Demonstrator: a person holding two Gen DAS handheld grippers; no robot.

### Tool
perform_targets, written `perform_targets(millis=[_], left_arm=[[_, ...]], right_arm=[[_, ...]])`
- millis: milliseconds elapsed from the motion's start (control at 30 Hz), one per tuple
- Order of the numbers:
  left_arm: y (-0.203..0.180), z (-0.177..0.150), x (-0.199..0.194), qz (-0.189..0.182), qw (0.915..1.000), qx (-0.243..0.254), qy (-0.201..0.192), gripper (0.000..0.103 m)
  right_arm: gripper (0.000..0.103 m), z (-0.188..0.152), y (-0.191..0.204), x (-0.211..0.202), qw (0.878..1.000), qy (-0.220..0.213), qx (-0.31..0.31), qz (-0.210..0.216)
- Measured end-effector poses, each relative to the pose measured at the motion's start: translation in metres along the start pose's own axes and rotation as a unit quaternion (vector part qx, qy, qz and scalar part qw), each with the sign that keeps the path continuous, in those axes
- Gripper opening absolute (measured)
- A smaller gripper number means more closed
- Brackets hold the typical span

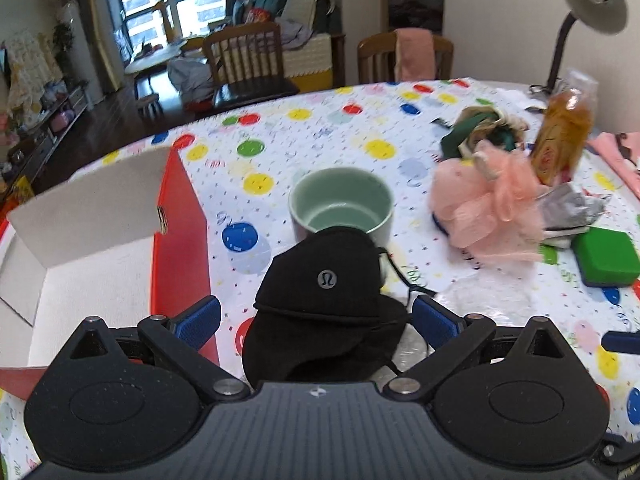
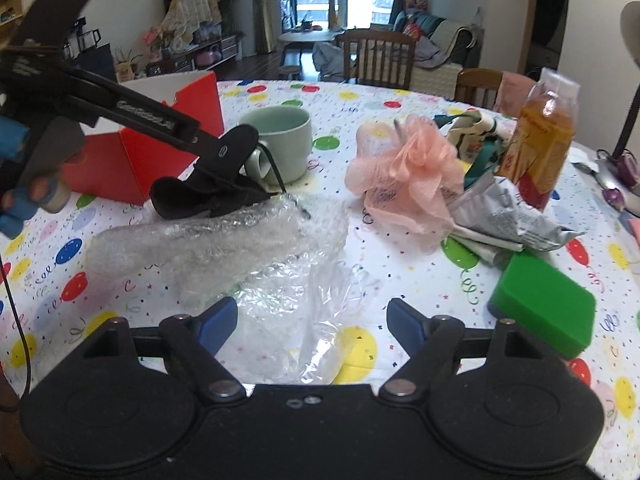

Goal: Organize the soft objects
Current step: 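Grasp the black face mask with the left gripper while the right gripper grasps the clear plastic bag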

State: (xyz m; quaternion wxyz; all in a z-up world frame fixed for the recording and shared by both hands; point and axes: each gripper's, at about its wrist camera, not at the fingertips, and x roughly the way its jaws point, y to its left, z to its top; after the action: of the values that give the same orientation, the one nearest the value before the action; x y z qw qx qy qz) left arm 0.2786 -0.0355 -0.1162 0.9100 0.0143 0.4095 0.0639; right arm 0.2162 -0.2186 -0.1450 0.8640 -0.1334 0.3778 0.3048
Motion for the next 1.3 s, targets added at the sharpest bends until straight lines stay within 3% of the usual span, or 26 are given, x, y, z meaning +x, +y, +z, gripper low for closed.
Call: perform_targets(millis=[367,533,633,800,1000,1067,1300], left_arm=[[-0.001,-0.001,0.041,0.0,0.9991,-0.016,0.039,0.101],[-0.009,-0.001,0.054,0.002,0.9986,-0.002,0.053,0.1],[-0.01,0.001,0.061,0.003,0.9979,-0.013,0.063,0.086],[-0.011,0.002,0.068,0.005,0.9968,-0.02,0.077,0.071],[-0.01,-0.001,0.069,0.003,0.9958,-0.033,0.085,0.049],[-0.011,0.0,0.068,0.001,0.9959,-0.033,0.084,0.036],[-0.014,0.001,0.06,0.003,0.9968,-0.026,0.076,0.019]], right_arm=[[0.079,0.007,-0.007,0.026,0.999,0.02,-0.023,0.023],[0.079,0.008,-0.008,0.039,0.999,0.031,-0.03,0.031],[0.076,0.007,-0.007,0.047,0.998,0.039,-0.031,0.037],[0.07,0.005,-0.009,0.055,0.997,0.051,-0.026,0.041],[0.05,0.004,-0.011,0.055,0.997,0.053,-0.026,0.044],[0.043,0.004,-0.013,0.053,0.997,0.052,-0.022,0.044],[0.026,0.004,-0.021,0.041,0.998,0.041,-0.005,0.048]])
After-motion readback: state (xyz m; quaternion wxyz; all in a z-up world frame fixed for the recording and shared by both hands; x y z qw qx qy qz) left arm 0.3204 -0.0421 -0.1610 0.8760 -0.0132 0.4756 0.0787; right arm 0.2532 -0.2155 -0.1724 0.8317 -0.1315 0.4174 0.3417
